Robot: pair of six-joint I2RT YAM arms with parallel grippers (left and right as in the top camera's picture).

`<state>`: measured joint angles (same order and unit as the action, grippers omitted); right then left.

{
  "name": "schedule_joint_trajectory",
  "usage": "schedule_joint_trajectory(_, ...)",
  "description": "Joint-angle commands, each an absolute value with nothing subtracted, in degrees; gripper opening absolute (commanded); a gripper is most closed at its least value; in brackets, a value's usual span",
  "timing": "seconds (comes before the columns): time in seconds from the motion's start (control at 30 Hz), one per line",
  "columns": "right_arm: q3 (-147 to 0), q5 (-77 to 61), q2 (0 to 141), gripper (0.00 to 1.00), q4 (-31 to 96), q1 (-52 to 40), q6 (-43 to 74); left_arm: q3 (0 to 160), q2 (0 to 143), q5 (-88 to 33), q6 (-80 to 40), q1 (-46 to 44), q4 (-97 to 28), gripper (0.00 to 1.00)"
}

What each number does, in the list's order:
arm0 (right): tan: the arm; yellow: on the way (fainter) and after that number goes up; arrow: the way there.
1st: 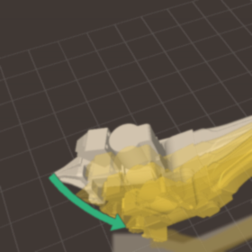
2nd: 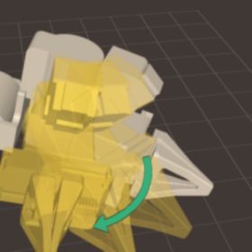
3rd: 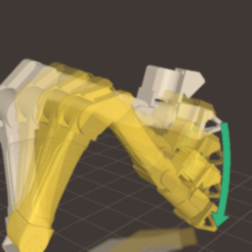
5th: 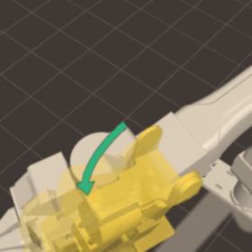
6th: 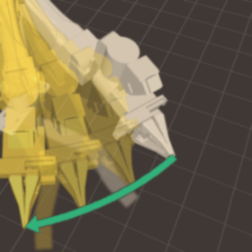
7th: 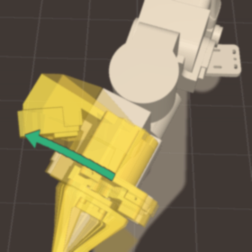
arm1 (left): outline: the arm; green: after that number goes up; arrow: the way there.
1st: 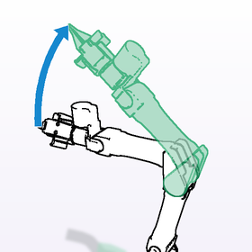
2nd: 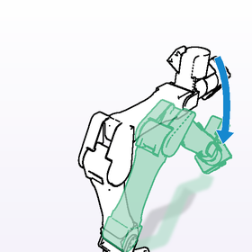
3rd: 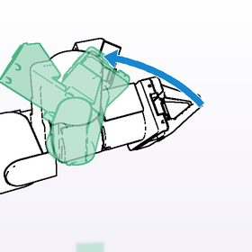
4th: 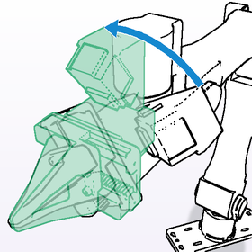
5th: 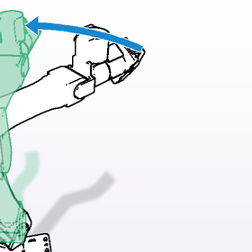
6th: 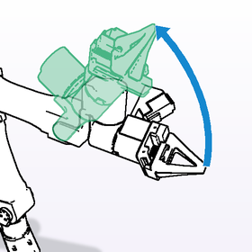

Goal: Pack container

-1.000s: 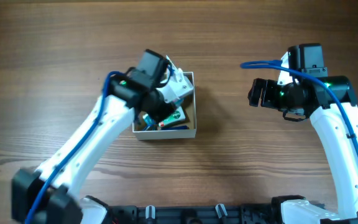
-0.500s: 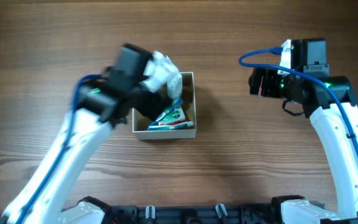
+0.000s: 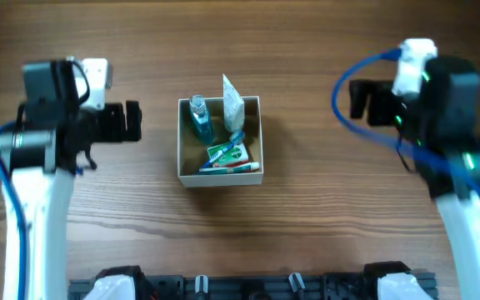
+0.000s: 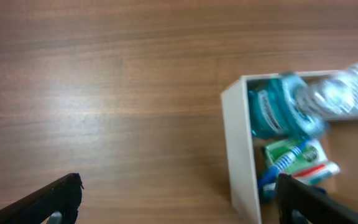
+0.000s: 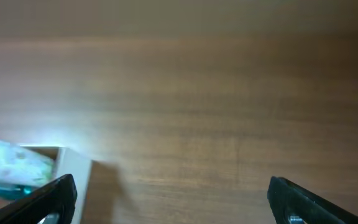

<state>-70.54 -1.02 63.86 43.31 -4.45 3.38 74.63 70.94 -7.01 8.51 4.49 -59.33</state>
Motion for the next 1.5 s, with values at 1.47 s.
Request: schedule_joint_trajectory(1.47,-0.32,-7.77,1.19,1.0,-0.56,-3.46,-11.94,49.78,32.84,-11.09,-0.49,4.73,-58.15,1.0)
